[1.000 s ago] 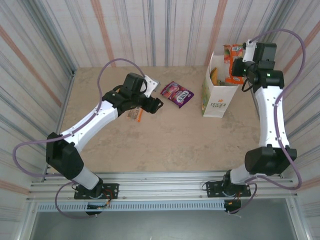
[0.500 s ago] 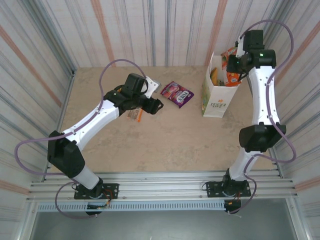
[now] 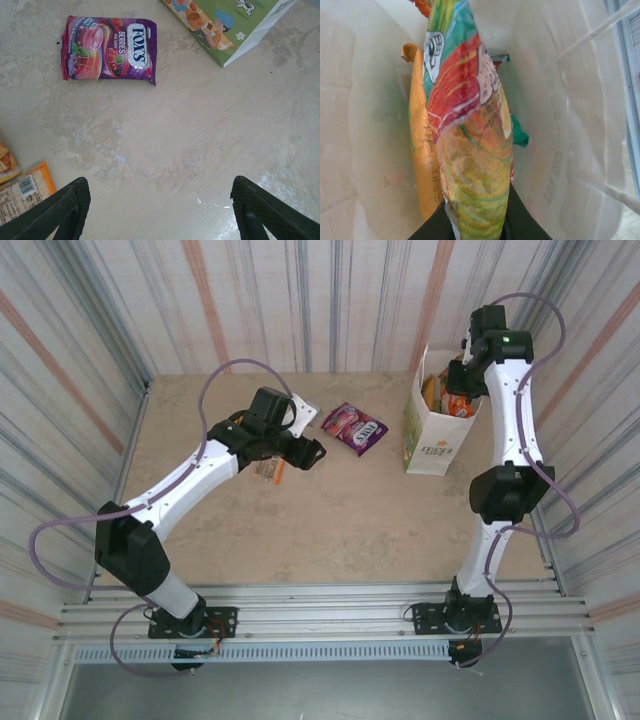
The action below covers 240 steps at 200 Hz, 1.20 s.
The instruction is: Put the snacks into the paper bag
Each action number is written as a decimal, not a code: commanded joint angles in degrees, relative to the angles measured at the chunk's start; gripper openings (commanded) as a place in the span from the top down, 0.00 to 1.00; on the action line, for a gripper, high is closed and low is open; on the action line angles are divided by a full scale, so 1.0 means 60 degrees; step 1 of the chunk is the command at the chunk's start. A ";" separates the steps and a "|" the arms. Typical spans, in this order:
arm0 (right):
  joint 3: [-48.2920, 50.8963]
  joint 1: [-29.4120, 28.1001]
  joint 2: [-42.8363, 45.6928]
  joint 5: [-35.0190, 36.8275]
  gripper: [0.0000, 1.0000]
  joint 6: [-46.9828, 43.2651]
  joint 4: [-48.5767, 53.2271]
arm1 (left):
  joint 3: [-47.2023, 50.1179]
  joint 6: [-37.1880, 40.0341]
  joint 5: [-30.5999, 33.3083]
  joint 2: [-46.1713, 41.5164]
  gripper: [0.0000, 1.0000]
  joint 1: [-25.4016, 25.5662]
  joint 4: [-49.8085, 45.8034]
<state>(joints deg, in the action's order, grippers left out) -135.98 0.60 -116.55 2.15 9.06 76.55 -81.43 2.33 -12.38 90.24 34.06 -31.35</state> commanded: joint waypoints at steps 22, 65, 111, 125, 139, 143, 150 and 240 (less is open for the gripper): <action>-0.0378 -0.0086 -0.0410 -0.0020 0.96 0.0448 -0.0100 | -0.0271 0.0154 -0.0046 0.0063 0.23 -0.0049 -0.0152; -0.0404 -0.0100 -0.0676 -0.0324 0.91 0.0570 -0.0364 | -0.0276 0.0155 -0.0031 0.0019 0.23 -0.0052 -0.0170; -0.0717 -0.0100 -0.0558 -0.0848 0.64 0.0720 -0.0334 | -0.0286 0.0162 -0.0029 0.0019 0.23 -0.0051 -0.0192; -0.0830 -0.0121 -0.0350 -0.0876 0.62 0.0676 -0.0293 | -0.0286 0.0133 -0.0051 -0.0008 0.23 -0.0045 -0.0172; -0.0818 -0.0118 -0.0039 -0.0914 0.62 0.0630 -0.0313 | -0.0280 0.0088 -0.0115 -0.0024 0.23 -0.0041 -0.0143; -0.0822 -0.0107 0.0037 -0.0892 0.62 0.0629 -0.0308 | -0.0272 0.0074 -0.0139 -0.0023 0.23 -0.0045 -0.0146; -0.0818 -0.0108 0.0172 -0.0899 0.62 0.0614 -0.0308 | -0.0271 0.0056 -0.0184 -0.0025 0.23 -0.0050 -0.0129; 0.4308 -0.0840 0.4839 -0.1826 0.62 0.0536 -0.3135 | -0.0603 -0.2077 -0.1468 0.0750 0.25 -0.0636 0.0149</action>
<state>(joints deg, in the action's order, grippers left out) -122.67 -2.74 -97.76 -6.55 11.97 67.51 -82.94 -3.57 -17.10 92.27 32.42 -31.24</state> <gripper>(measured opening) 0.387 0.751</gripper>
